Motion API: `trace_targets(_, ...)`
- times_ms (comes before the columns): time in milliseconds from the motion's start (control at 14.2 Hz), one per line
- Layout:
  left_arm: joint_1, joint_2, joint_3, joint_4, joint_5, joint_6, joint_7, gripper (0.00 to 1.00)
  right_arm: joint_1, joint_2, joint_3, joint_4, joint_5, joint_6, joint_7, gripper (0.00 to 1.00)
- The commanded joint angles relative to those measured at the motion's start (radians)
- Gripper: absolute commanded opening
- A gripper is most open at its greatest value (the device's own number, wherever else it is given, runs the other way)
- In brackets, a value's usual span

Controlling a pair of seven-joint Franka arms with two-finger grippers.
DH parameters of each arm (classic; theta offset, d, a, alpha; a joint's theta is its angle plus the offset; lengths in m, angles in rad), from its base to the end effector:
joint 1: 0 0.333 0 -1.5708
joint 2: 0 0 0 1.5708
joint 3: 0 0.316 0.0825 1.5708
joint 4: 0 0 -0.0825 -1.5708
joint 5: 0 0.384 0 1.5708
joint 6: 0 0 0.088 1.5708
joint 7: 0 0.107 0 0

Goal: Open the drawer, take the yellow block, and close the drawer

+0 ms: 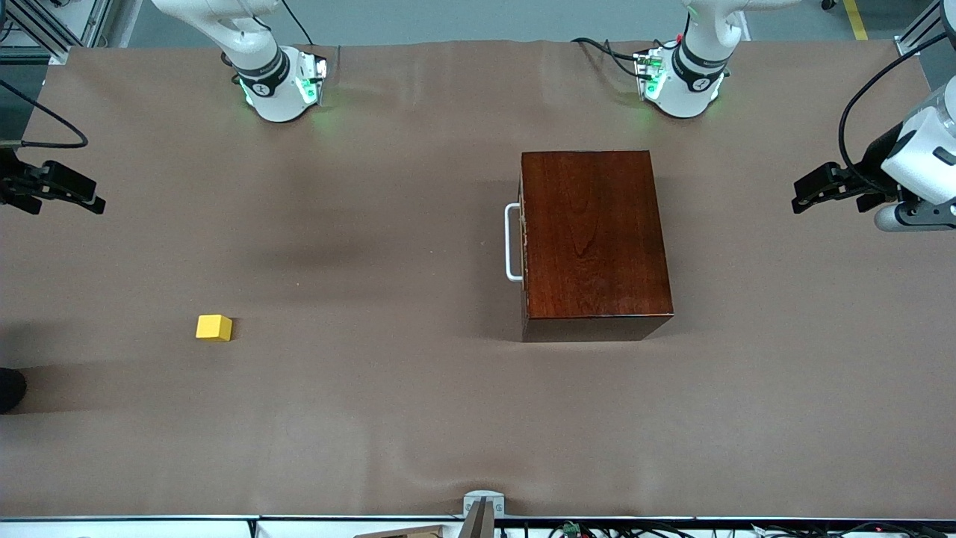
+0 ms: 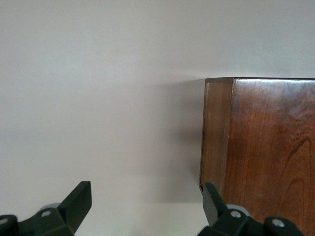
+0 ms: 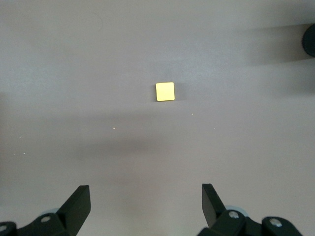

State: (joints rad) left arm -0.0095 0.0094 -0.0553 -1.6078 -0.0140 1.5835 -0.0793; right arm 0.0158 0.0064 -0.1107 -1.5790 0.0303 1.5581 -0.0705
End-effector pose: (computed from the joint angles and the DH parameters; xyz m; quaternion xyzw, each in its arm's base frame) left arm 0.5560 -0.0374 0.6029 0.9998 0.0075 -0.0173 0.0060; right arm 0.5526 -0.0491 0.6161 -0.9997 0.0122 0.0124 0.0159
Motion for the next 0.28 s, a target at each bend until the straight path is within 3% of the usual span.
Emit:
trace_targets(0, 0.0, -0.023, -0.02, -0.017, 0.064, 0.013, 0.015, 1.0, -0.002, 0.006, 0.003, 0.019, -0.021, -0.01, 0.017, 1.0)
trace_targets(211, 0.005, -0.023, -0.024, -0.014, 0.065, 0.013, 0.015, 1.0, -0.002, 0.006, 0.003, 0.019, -0.021, -0.009, 0.017, 1.0)
